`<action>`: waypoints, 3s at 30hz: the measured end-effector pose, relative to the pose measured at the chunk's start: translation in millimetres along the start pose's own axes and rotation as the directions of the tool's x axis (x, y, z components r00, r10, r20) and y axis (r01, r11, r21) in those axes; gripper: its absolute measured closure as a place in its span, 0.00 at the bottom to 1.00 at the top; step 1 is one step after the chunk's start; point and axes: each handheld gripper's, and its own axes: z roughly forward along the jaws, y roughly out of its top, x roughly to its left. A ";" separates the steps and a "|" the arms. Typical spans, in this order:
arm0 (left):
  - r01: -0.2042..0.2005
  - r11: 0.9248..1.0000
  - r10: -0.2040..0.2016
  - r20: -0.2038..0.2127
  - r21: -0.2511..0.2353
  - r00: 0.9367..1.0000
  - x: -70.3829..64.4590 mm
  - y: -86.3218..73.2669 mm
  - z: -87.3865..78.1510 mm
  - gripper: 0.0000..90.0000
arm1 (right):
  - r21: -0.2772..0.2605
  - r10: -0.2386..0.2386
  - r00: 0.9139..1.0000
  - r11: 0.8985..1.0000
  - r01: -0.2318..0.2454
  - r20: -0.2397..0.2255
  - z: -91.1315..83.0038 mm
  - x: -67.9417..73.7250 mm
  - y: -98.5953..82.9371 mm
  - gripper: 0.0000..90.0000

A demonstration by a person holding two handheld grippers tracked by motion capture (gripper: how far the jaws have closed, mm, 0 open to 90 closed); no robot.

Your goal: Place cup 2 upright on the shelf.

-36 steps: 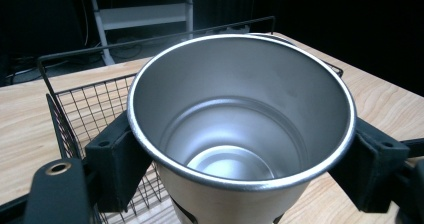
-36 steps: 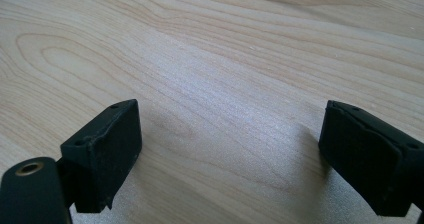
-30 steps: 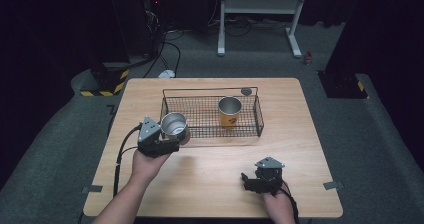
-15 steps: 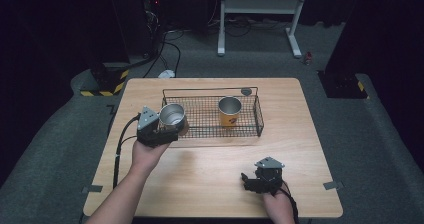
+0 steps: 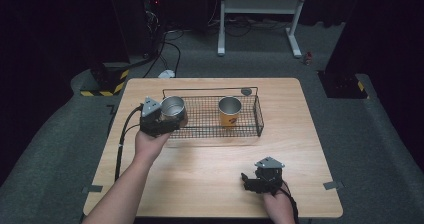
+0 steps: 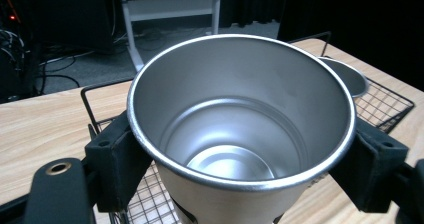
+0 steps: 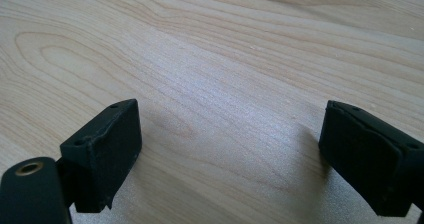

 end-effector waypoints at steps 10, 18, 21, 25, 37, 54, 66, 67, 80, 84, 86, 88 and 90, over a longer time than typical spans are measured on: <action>0.029 0.999 -0.028 -0.012 0.039 1.000 2.1 -3.4 22.9 0.21 | 0.000 0.001 1.000 1.000 -0.001 0.000 0.0 0.0 0.0 0.11; 0.021 0.999 -0.020 -0.031 0.040 0.999 1.9 -1.9 34.1 0.21 | 0.000 0.000 1.000 1.000 0.000 0.000 0.0 0.0 0.0 0.11; 0.026 0.998 -0.023 -0.040 0.053 0.999 2.6 -2.3 38.7 0.21 | 0.000 0.000 1.000 1.000 0.000 0.000 0.0 0.0 0.0 0.11; 0.011 0.998 -0.008 -0.055 0.066 0.998 3.2 -2.6 44.9 0.21 | 0.000 0.000 1.000 1.000 0.000 0.000 0.0 0.0 0.0 0.11; -0.013 0.994 0.019 -0.055 0.111 0.998 1.2 -0.7 64.0 0.21 | 0.000 -0.001 1.000 1.000 0.001 0.000 0.1 0.1 0.0 0.11; 0.054 0.964 -0.032 -0.089 0.259 0.996 4.3 -0.4 92.6 0.21 | 0.000 -0.007 1.000 1.000 0.007 -0.003 0.5 0.0 0.5 0.11; 0.070 0.932 -0.033 -0.108 0.356 0.994 0.8 -6.9 105.6 0.21 | 0.000 -0.008 1.000 1.000 0.008 -0.003 0.5 -0.1 0.5 0.11; 0.075 0.930 -0.036 -0.115 0.361 0.993 0.1 -7.0 106.4 0.21 | 0.000 -0.007 1.000 1.000 0.007 -0.003 0.5 0.0 0.5 0.11; 0.062 0.911 -0.006 -0.138 0.408 0.990 -4.9 -10.5 113.6 0.21 | 0.000 -0.008 1.000 1.000 0.008 -0.003 0.5 -0.1 0.4 0.11; 0.052 0.907 0.006 -0.136 0.418 0.991 -4.9 -12.1 114.6 0.21 | 0.000 -0.008 1.000 1.000 0.008 -0.003 0.5 -0.1 0.4 0.11; 0.054 0.905 0.003 -0.133 0.422 0.991 -4.7 -12.6 114.9 0.21 | 0.000 -0.008 1.000 1.000 0.008 -0.003 0.5 -0.1 0.4 0.11; 0.056 0.905 -0.001 -0.130 0.421 0.992 -5.1 -12.7 115.1 0.21 | 0.000 -0.008 1.000 1.000 0.008 -0.003 0.5 -0.1 0.4 0.11; 0.057 0.908 -0.003 -0.130 0.416 0.992 -5.8 -12.6 115.3 0.21 | 0.000 -0.008 1.000 1.000 0.008 -0.003 0.5 -0.1 0.4 0.11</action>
